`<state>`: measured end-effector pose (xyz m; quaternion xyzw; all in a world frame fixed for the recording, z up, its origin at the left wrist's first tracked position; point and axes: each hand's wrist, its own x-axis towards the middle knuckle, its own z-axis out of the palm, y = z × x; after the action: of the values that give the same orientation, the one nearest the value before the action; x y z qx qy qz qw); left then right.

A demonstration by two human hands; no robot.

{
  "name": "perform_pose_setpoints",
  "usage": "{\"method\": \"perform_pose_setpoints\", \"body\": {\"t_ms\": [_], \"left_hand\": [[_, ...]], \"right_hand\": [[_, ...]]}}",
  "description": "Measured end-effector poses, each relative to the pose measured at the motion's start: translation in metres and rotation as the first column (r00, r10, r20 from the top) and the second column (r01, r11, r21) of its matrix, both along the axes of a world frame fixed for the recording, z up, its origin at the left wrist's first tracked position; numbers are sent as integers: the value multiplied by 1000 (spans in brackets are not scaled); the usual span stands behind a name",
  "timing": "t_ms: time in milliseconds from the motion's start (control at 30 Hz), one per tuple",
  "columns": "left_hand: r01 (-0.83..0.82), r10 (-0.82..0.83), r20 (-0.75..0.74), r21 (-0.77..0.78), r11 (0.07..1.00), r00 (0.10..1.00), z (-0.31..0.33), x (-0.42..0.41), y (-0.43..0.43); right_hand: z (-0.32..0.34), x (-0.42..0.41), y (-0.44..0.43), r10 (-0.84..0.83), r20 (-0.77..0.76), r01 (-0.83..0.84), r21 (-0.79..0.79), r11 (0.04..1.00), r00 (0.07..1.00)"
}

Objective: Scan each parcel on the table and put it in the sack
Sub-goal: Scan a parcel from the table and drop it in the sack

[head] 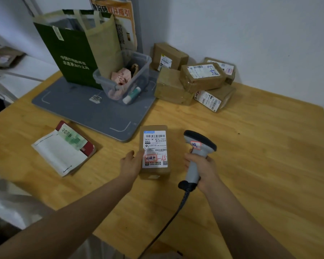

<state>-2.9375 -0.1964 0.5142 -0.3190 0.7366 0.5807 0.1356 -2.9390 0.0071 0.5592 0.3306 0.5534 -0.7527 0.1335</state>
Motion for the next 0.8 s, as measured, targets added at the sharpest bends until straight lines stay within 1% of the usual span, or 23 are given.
{"method": "perform_pose_setpoints", "body": {"t_ms": [33,100,167,300,400,467,533,633,733,800], "left_hand": [[-38,36,45,60,997,998,-7,-4,-2],[-88,78,81,129,988,994,-7,-4,1],[-61,49,70,182,981,996,3,3,10],[-72,67,27,345,936,997,17,12,0],[19,-19,-3,447,895,1000,31,19,-21],[97,-81,-54,441,892,995,41,21,-31],[121,-90,-96,396,910,991,47,20,-40],[55,3,-166,347,936,986,58,17,-49],[-31,102,-224,301,953,969,66,14,-59],[-44,120,-272,270,962,955,69,13,-68]], "right_hand": [[0,-3,-5,39,24,-40,17,999,999],[3,-6,-17,127,54,-126,-17,992,990],[7,-5,-24,179,55,-175,-67,982,982],[5,-1,-24,180,1,-180,-67,981,984],[9,2,-22,171,-49,-174,-72,982,984],[15,4,-25,180,-86,-186,-68,980,980],[23,7,-31,191,-128,-196,-29,980,973],[38,16,-40,260,-204,-248,85,965,944],[55,31,-45,387,-251,-368,119,922,887],[62,41,-48,444,-251,-417,157,895,860]]}}
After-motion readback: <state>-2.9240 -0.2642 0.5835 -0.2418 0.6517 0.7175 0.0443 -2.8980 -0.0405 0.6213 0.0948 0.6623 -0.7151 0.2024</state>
